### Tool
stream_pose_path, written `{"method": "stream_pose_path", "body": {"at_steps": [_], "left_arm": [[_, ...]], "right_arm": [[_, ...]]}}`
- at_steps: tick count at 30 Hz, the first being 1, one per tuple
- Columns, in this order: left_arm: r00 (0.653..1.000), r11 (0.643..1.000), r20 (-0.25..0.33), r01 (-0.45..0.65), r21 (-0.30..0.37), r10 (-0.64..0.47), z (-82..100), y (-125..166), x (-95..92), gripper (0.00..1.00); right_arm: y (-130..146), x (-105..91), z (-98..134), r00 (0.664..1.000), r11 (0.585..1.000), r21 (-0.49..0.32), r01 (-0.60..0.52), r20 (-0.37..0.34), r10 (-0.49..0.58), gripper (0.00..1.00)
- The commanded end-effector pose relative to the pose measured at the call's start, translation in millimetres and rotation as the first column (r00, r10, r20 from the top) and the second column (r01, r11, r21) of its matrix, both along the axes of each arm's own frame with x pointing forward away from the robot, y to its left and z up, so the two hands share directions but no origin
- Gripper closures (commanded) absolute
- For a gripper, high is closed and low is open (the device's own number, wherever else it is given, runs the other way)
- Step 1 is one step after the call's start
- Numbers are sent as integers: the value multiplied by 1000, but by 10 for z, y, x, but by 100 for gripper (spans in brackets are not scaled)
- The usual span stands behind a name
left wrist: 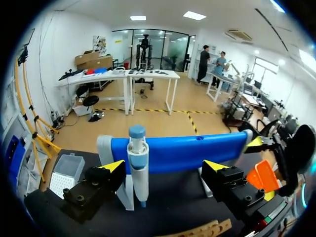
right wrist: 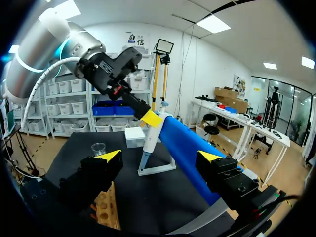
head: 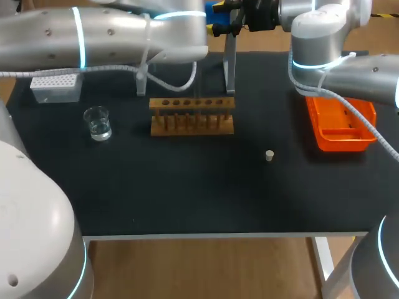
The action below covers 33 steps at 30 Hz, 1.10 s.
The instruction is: Invert the test tube, pick up the pipette, mount the tip to pipette, aspirate from beaker and dispense into the tube, eject the tip, return the pipette, and cap with the stopper.
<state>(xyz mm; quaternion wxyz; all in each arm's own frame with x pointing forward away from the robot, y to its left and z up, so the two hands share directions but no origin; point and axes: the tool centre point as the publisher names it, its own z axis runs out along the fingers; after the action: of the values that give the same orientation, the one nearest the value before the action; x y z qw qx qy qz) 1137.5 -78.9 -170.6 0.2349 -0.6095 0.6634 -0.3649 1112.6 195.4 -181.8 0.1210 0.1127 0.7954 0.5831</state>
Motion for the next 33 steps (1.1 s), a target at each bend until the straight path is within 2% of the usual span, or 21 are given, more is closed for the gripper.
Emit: {"method": "stream_pose_path", "body": {"at_steps": [1,5,7,8,9,11,13,14,17,21,23,25,26,33], "left_arm": [[981,978,113,172,-115,-159,62,131,-272,0],[957,959,160,262,-107,-243,161,117,-403,0],[928,934,197,341,-107,-316,214,96,-456,0],[928,935,194,341,-97,-318,230,92,-492,0],[912,922,222,373,-101,-344,255,88,-529,0],[899,909,218,407,-87,-381,283,63,-590,0],[867,881,247,464,-88,-432,321,39,-660,0],[865,880,235,470,-73,-443,331,26,-685,0],[827,844,258,531,-70,-499,370,-16,-762,0],[766,788,299,612,-66,-569,415,-75,-887,0],[734,758,301,650,-53,-608,427,-114,-950,0],[687,714,320,699,-44,-653,443,-163,-1015,0],[685,712,316,701,-41,-656,442,-174,-1029,0],[561,604,365,797,5,-743,409,-278,-1250,0]], "right_arm": [[-9,-1,8,1000,1000,-3,-2,-2,2,0],[-9,-1,8,1000,1000,-3,-2,-2,2,0],[-9,-1,8,1000,1000,-3,-2,-2,2,0],[-9,-1,8,1000,1000,-3,-2,-2,2,0],[-9,-1,8,1000,1000,-3,-2,-2,2,0],[-9,-1,8,1000,1000,-3,-2,-2,2,0],[-9,-1,8,1000,1000,-3,-2,-2,2,0],[-9,-1,8,1000,1000,-3,-2,-2,2,0],[-9,-1,8,1000,1000,-3,-2,-2,2,0],[-9,-1,8,1000,1000,-3,-2,-2,2,0],[-9,-1,8,1000,1000,-3,-2,-2,2,0],[-9,-1,8,1000,1000,-3,-2,-2,2,0],[-9,-1,8,1000,1000,-3,-2,-2,2,0],[-9,-1,8,1000,1000,-3,-2,-2,2,0]]}}
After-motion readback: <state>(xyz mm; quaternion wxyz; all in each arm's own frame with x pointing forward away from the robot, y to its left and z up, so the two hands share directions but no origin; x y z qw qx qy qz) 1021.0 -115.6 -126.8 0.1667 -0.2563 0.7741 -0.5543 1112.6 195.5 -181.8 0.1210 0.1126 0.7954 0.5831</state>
